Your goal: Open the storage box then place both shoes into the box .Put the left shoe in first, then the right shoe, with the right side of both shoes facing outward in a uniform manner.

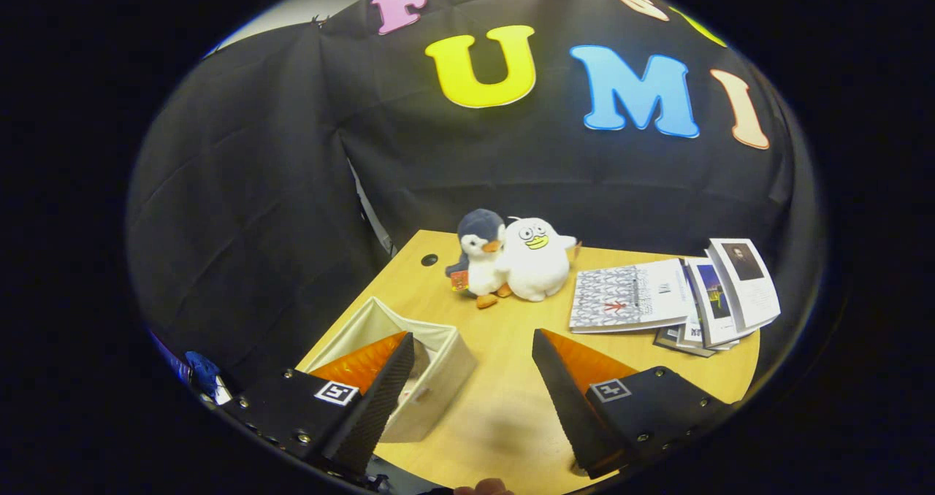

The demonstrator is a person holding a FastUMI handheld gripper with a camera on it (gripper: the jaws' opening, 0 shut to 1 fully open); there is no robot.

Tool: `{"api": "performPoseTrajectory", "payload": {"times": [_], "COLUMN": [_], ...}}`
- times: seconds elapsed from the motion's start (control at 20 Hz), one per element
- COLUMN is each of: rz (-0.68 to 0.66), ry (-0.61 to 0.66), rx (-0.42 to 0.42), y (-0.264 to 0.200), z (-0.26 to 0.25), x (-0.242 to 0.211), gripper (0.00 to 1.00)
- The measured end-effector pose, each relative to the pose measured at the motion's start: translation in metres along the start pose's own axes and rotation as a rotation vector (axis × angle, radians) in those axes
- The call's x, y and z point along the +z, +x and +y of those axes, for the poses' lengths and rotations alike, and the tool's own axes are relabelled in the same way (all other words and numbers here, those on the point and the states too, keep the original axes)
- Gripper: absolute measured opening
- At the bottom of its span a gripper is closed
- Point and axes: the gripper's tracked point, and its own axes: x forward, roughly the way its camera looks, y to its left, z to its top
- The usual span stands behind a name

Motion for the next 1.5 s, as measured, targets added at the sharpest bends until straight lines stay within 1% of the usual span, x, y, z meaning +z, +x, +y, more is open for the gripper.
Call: {"api": "performPoseTrajectory", "payload": {"times": [0.2, 0.4, 0.65, 0.85, 1.05, 1.25, 1.45, 1.5], "rz": [-0.023, -0.009, 0.043, 0.119, 0.209, 0.277, 0.332, 0.341], "ry": [0.072, 0.113, 0.166, 0.211, 0.245, 0.275, 0.251, 0.249], "rx": [-0.085, -0.167, -0.215, -0.227, -0.203, -0.190, -0.229, -0.228], "y": [-0.024, -0.042, -0.056, -0.054, -0.037, -0.018, 0.005, 0.014], "z": [-0.071, -0.136, -0.191, -0.213, -0.221, -0.229, -0.247, -0.248], "x": [-0.026, -0.069, -0.136, -0.190, -0.232, -0.259, -0.272, -0.272], "gripper": [0.98, 0.98, 0.98, 0.98, 0.98, 0.98, 0.98, 0.98]}}
